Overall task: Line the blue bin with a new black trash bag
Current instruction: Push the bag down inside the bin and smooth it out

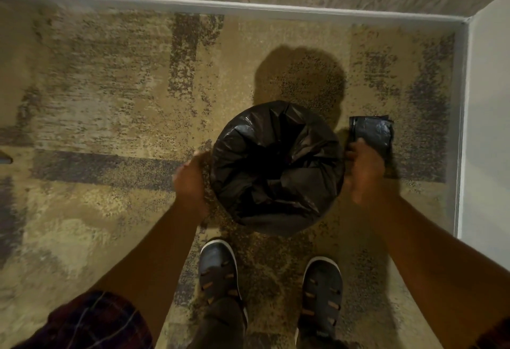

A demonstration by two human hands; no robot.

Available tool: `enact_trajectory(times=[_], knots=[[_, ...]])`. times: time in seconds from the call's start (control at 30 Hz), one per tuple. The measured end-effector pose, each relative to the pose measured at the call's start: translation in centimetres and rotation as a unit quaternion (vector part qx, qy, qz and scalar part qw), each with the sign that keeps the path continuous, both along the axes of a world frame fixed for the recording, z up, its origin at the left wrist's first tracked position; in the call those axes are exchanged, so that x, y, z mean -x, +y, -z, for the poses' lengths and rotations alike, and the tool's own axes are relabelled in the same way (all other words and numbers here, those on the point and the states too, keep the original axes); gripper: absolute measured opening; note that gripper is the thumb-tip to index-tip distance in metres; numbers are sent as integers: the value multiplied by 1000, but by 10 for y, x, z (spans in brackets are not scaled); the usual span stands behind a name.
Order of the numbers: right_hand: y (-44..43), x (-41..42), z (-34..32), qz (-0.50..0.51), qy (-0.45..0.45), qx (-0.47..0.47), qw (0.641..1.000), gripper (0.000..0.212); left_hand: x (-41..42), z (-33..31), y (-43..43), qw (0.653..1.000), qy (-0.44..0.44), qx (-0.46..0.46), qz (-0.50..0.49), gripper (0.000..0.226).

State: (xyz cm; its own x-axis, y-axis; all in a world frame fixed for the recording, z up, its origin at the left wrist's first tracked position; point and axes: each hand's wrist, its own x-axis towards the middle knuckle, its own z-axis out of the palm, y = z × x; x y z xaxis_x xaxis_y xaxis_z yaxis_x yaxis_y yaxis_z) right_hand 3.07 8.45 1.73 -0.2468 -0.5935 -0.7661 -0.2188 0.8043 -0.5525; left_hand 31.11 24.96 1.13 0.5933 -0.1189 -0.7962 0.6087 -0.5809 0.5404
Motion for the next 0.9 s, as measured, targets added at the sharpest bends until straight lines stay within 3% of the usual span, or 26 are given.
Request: enact_trajectory(times=[0.03, 0.1, 0.17, 0.23, 0.33, 0.5, 0.8, 0.9], knots=[[-4, 8, -9, -50, 90, 92, 990, 38, -2, -5, 4, 995, -90, -33, 3, 27], [2, 17, -33, -190, 229, 303, 905, 29, -2, -22, 13, 977, -204, -47, 41, 23], [24, 3, -63, -329, 239, 417, 813, 21, 7, -34, 20, 972, -209, -33, 106, 29], [50, -22, -84, -482, 187, 396, 759, 22, 19, -47, 22, 980, -132, -6, 149, 32], [78, -51, -89, -683, 162, 327, 633, 28, 35, -57, 18, 982, -46, 31, 182, 17], [86, -65, -67, -771, 211, 190, 570, 47, 33, -51, 16, 963, -77, -4, 256, 28], [77, -71, -31, -818, 194, -13, 541, 65, 32, -42, 21, 956, -89, 2, 280, 29], [79, -72, -36, -829, 193, -34, 523, 66, 32, -42, 21, 957, -90, 1, 274, 27]])
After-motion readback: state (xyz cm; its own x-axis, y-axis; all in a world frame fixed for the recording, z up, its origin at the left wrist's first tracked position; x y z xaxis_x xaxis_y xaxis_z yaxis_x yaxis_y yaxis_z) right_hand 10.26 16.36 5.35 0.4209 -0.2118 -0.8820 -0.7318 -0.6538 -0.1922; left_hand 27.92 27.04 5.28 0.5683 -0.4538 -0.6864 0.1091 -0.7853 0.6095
